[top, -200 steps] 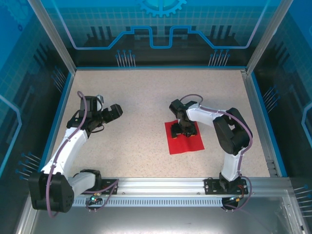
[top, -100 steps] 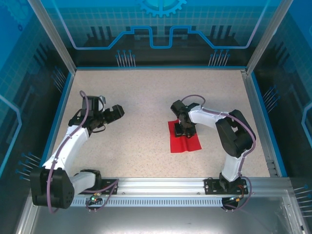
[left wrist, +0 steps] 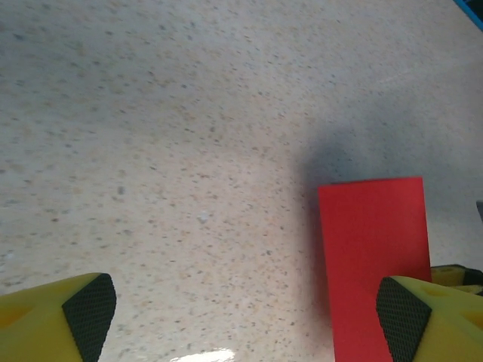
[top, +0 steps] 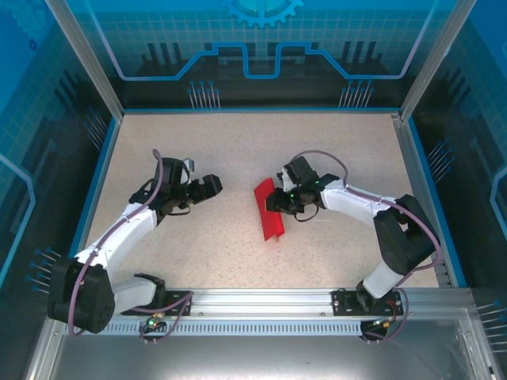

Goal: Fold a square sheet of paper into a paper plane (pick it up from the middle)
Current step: Fold the square sheet of paper in half at the center of the table.

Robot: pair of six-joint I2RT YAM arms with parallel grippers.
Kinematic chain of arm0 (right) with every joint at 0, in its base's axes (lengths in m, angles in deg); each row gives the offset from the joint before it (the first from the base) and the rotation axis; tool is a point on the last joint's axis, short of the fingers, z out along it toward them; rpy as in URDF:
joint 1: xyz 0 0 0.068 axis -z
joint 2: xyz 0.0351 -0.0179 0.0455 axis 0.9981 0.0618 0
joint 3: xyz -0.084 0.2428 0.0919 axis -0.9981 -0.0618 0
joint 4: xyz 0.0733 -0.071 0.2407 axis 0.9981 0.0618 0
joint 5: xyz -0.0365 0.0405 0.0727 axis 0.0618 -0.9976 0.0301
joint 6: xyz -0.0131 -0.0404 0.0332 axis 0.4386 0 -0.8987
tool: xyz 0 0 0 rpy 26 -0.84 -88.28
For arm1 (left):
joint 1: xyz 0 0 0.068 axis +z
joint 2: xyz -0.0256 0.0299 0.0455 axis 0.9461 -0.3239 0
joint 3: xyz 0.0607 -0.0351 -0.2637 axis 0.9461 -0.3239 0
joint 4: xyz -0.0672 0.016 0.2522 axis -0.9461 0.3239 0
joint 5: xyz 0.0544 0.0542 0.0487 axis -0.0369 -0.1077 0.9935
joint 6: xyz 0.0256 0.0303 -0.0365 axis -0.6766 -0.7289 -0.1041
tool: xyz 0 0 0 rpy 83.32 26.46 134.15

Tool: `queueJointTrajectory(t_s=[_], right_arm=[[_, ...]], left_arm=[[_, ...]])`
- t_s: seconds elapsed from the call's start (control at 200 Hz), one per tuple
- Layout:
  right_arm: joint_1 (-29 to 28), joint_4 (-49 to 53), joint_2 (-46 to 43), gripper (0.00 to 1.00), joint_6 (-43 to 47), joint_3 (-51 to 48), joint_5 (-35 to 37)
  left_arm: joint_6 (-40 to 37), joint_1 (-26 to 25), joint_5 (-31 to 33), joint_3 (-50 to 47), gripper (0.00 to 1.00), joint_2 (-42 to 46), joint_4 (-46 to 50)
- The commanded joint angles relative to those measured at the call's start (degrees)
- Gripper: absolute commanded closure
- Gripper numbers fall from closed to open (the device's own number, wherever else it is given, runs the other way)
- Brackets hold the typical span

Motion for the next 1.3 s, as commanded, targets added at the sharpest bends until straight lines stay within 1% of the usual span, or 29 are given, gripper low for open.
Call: queueJointTrajectory(t_s=[0.0,0.105,0.175,0.315,0.555,0.705,0.97,1.085,1.23,1.295], right_arm=[[1.8,-8.3,-0.2,0.68,-3.5,-2.0,-9.6],[2.7,-11.8,0.6,0.68,-5.3,-3.9,-11.3],[3.4,-13.8,1.3,0.69,-6.1,-5.3,-12.4],[4.9,-15.6,2.8,0.68,-6.6,-6.6,-12.1],[6.5,-15.0,5.1,0.67,-3.7,-9.3,-10.1],[6.7,-13.9,5.6,0.67,-2.5,-9.7,-7.8],[6.7,-13.3,6.3,0.67,-2.3,-10.1,-5.9],[6.7,-13.2,6.8,0.67,-2.2,-10.0,-5.5],[6.7,-13.1,7.0,0.67,-2.2,-10.4,-5.5],[6.7,-12.9,7.0,0.67,-2.3,-10.5,-5.2]], left_arm=[[4.5,-3.4,-1.3,-2.3,0.08,-1.1,-6.8],[6.6,-6.0,-1.4,-3.4,0.10,-2.5,-10.3],[8.3,-7.5,-2.1,-4.1,0.18,-3.8,-13.2],[11.1,-10.1,-4.7,-4.5,0.33,-8.3,-18.6],[11.9,-15.0,-4.7,-1.2,0.49,-16.0,-21.6],[12.6,-17.0,-4.4,0.6,0.54,-19.8,-23.3],[13.9,-18.9,-3.3,2.3,0.58,-24.2,-25.7],[15.0,-19.5,-3.4,3.2,0.63,-26.1,-26.6],[15.8,-20.7,-3.5,5.8,0.75,-29.8,-26.8],[15.4,-21.2,-3.3,7.1,0.78,-31.4,-27.0]])
